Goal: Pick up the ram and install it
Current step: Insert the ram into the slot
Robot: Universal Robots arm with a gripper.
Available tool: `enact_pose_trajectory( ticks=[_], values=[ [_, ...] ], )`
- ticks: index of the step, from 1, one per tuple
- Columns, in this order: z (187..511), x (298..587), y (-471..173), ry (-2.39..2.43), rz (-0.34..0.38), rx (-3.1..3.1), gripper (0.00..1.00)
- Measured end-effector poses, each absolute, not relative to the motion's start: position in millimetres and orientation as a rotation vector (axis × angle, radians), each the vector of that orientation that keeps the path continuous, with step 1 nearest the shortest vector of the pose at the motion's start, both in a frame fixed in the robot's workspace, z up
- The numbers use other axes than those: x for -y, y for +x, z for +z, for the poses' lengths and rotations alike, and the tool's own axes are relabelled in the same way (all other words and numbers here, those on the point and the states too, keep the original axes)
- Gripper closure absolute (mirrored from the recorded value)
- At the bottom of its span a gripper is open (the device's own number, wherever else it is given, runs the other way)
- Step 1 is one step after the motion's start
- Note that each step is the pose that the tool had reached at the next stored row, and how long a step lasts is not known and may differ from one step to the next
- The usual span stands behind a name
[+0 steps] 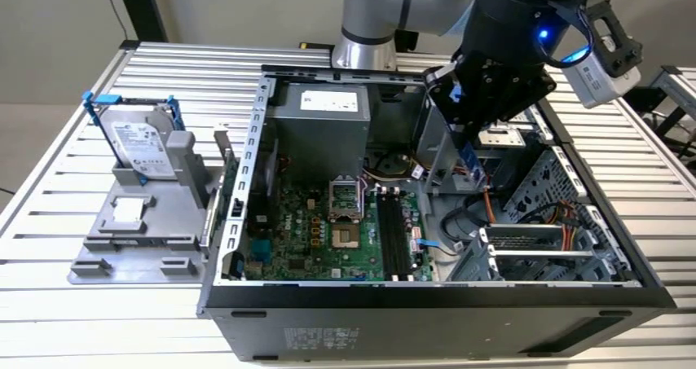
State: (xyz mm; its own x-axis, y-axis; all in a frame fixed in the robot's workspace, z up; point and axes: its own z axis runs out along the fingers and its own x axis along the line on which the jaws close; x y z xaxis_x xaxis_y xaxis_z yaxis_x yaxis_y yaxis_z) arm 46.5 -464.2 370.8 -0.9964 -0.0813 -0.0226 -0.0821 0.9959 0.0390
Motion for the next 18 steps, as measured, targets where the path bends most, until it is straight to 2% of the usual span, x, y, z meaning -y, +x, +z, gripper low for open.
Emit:
enact_pose_trajectory(
  ticks=[18],
  values=[
    [352.0, 464.3, 46.5, -0.111, 0.062, -3.115, 1.0]
  ],
)
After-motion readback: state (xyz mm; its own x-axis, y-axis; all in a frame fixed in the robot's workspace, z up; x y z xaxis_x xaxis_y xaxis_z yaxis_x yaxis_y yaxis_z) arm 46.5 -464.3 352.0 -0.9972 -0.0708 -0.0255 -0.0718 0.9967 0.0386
